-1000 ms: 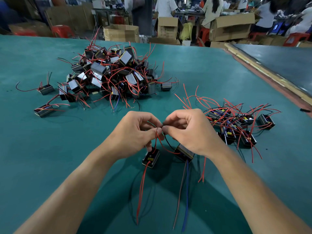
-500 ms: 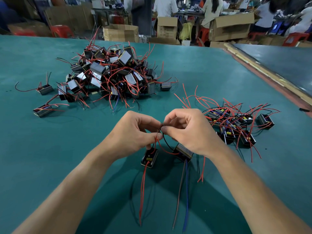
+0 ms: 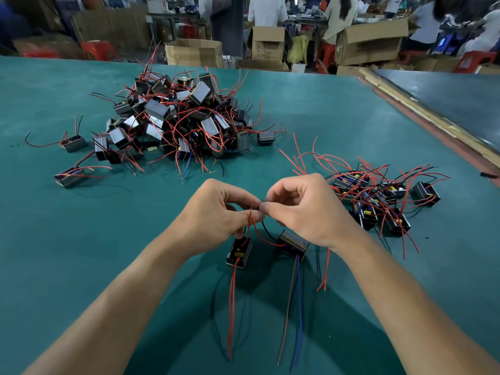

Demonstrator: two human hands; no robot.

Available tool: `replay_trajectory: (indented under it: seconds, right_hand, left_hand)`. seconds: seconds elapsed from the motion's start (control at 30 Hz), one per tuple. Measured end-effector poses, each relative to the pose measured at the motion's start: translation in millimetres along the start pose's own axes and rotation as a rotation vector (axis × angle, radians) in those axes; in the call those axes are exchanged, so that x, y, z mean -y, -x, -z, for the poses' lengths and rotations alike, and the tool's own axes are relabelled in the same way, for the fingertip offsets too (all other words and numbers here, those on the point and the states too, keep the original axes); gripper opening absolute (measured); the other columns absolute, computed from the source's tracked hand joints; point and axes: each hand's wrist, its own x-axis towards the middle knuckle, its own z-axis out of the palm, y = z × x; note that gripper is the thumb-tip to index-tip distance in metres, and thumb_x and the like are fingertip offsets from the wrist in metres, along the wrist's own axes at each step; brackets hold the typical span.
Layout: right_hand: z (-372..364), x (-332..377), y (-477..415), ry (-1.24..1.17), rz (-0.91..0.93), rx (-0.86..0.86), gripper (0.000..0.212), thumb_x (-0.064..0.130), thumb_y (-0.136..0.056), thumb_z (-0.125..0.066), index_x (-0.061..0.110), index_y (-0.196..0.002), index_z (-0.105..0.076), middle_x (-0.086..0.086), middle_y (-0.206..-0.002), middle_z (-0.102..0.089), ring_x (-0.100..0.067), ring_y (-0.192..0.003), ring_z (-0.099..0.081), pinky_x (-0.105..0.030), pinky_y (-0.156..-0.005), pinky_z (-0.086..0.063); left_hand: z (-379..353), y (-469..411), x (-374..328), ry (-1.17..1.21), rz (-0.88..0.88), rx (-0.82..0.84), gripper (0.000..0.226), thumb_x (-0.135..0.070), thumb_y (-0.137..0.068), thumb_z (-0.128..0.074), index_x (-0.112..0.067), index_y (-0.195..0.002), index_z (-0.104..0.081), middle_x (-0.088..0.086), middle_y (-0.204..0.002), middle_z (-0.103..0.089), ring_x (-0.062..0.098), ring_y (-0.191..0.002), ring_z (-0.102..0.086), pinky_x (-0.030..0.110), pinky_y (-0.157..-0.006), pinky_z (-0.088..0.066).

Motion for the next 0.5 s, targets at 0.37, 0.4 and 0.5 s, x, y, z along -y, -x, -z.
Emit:
replay_trajectory:
  seconds: [0.37,0.4,0.5]
  right_hand:
    - [12,6,5,0.007,0.133,0.099,0.04,-0.005,-0.084,-0.069,0.034,-0.091,-0.074,0.006,-0.085,-0.069,-0.017,-0.064,-0.056,-0.026,-0.062,-0.047]
    - [12,7,5,0.026,0.141,0.113,0.039,-0.005,-0.084,-0.07,0.033,-0.091,-0.075,0.007,-0.085,-0.069,-0.022,-0.065,-0.058,-0.025,-0.061,-0.046]
    - [12,7,4,0.067,0.128,0.136,0.034,-0.003,-0.084,-0.072,0.03,-0.091,-0.077,0.006,-0.081,-0.07,-0.026,-0.069,-0.062,-0.022,-0.06,-0.045]
  left_hand:
    - [5,1,-6,0.162,0.075,0.108,0.021,0.002,-0.083,-0.071,-0.015,-0.073,-0.078,0.003,-0.061,-0.067,0.011,-0.046,-0.051,0.019,-0.048,-0.046]
    - [5,1,-6,0.164,0.076,0.122,0.018,0.002,-0.083,-0.071,-0.013,-0.074,-0.078,0.005,-0.062,-0.067,0.012,-0.047,-0.051,0.019,-0.048,-0.045]
    - [5,2,-7,0.157,0.073,0.157,0.015,0.001,-0.083,-0.071,-0.01,-0.076,-0.078,0.008,-0.064,-0.065,0.013,-0.049,-0.05,0.02,-0.049,-0.045]
